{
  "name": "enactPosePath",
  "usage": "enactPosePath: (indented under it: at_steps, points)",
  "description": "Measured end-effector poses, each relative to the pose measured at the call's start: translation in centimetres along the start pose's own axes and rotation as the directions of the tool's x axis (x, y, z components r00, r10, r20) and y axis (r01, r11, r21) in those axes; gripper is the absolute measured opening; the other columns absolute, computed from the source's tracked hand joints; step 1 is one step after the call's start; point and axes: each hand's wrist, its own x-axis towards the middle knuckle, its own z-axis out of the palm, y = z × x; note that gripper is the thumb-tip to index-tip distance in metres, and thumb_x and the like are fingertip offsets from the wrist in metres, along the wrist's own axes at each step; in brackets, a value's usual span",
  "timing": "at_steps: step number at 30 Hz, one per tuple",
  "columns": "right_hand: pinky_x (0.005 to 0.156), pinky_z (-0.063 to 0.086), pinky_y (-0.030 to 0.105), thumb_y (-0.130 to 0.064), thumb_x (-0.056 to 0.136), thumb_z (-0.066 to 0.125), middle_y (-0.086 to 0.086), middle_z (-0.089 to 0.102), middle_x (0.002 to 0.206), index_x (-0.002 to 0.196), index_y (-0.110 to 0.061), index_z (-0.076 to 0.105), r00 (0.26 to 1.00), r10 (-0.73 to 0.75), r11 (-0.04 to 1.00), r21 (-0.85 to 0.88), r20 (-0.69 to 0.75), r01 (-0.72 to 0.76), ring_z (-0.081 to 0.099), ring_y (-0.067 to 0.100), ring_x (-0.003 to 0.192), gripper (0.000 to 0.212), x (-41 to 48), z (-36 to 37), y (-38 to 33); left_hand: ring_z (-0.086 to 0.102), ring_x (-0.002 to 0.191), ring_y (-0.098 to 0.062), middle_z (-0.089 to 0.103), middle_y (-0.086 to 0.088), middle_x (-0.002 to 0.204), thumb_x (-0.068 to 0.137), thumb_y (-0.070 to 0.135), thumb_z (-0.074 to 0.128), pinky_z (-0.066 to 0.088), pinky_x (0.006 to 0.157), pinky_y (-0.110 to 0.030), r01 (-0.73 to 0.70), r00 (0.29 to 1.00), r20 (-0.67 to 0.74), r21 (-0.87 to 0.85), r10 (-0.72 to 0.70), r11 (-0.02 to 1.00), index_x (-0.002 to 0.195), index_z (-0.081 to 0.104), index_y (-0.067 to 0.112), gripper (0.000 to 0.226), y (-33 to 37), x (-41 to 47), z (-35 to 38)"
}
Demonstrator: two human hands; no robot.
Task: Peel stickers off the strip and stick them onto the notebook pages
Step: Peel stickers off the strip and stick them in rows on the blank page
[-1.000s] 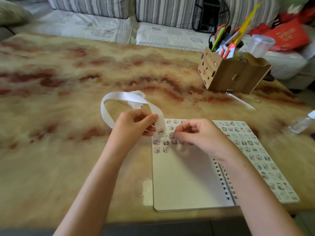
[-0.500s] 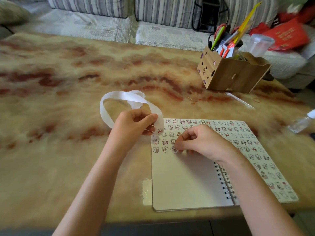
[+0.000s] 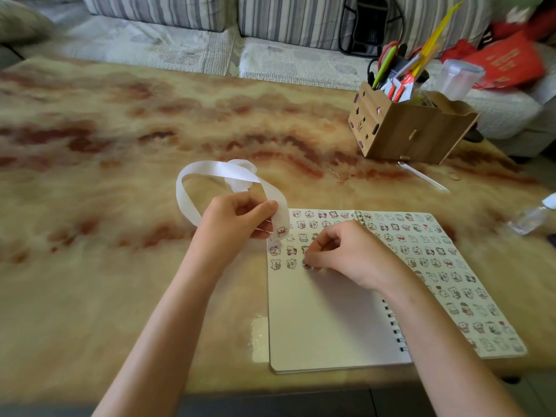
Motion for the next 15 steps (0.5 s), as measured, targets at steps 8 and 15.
enactPosePath:
  at_steps: [8, 15]
  points:
    - [0.056, 0.033, 0.027, -0.038, 0.067, 0.085, -0.010, 0.057, 0.072, 0.084, -0.023, 0.061, 0.998, -0.015, 0.996, -0.085, -0.065, 0.009, 0.051, 0.008, 0.065, 0.033, 0.02, -0.45, 0.25, 0.065, 0.062, -0.004, 0.070, -0.001, 0.068, 0.088, 0.014, 0.064, 0.058, 0.067, -0.021, 0.001, 1.000, 0.001, 0.001, -0.001, 1.000, 0.084, 0.070, 0.000, 0.016, -0.03, 0.03, 0.03]
    - [0.062, 0.039, 0.029, -0.031, 0.080, 0.075, -0.008, 0.056, 0.072, 0.084, -0.023, 0.060, 0.999, -0.015, 0.994, -0.103, 0.042, 0.019, 0.049, 0.010, 0.063, 0.017, 0.35, -0.84, 0.89, 0.064, 0.060, -0.005, 0.070, -0.001, 0.068, 0.089, 0.013, 0.063, 0.057, 0.064, -0.018, 0.004, 1.000, 0.008, -0.006, -0.004, 1.000, 0.083, 0.070, 0.000, 0.015, -0.01, -0.01, 0.05]
